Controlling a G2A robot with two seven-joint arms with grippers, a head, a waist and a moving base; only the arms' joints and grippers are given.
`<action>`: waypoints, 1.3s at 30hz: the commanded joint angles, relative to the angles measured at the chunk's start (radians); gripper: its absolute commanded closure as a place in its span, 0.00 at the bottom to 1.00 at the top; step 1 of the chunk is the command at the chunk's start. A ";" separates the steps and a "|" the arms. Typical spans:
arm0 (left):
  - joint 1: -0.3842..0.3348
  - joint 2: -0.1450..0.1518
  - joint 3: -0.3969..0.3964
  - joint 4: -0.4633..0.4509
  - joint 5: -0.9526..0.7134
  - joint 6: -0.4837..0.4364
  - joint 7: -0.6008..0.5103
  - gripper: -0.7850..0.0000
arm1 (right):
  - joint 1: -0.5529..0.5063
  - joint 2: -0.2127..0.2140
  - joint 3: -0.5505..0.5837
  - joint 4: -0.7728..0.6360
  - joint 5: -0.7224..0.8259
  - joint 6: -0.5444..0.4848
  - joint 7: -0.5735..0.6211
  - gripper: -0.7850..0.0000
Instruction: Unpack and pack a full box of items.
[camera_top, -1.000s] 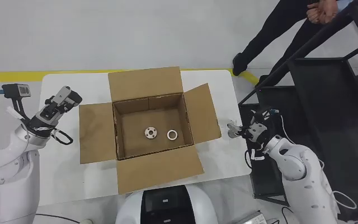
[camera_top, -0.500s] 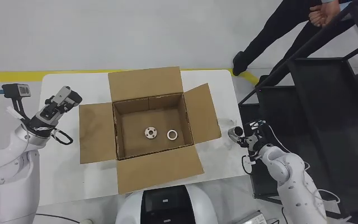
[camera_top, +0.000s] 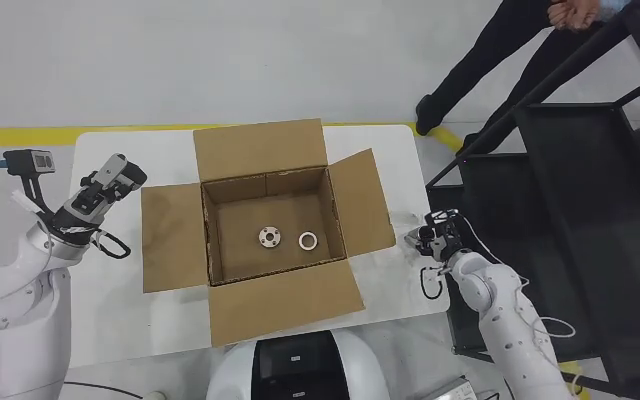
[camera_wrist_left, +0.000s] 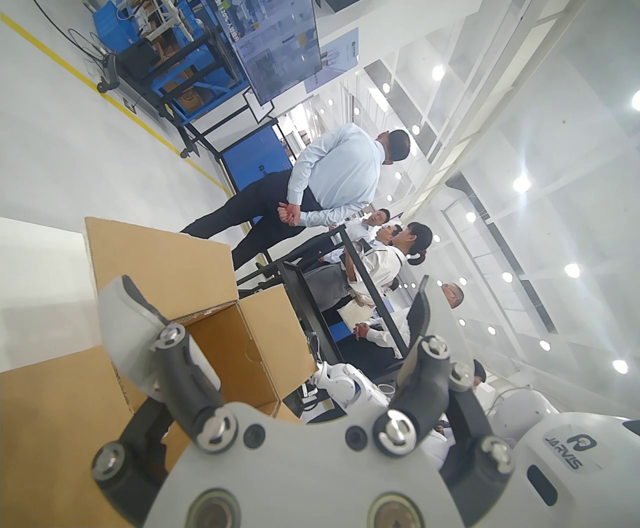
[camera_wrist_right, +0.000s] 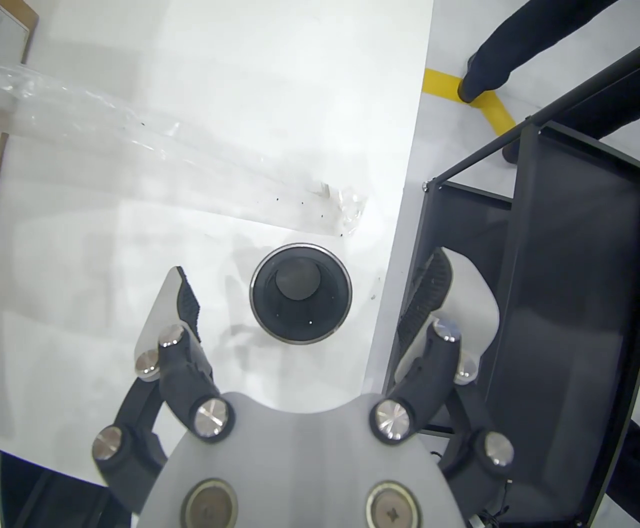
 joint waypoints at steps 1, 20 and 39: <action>0.000 0.000 0.000 0.000 0.000 0.000 0.000 0.00 | 0.009 0.000 -0.009 0.012 0.000 -0.004 0.008 0.00; 0.000 0.000 0.000 0.000 0.000 0.000 0.000 0.00 | 0.038 0.000 -0.041 0.053 -0.021 0.003 -0.007 1.00; 0.000 0.000 0.000 0.000 0.000 0.000 0.000 0.00 | -0.070 0.021 0.136 -0.485 0.122 -0.033 0.037 1.00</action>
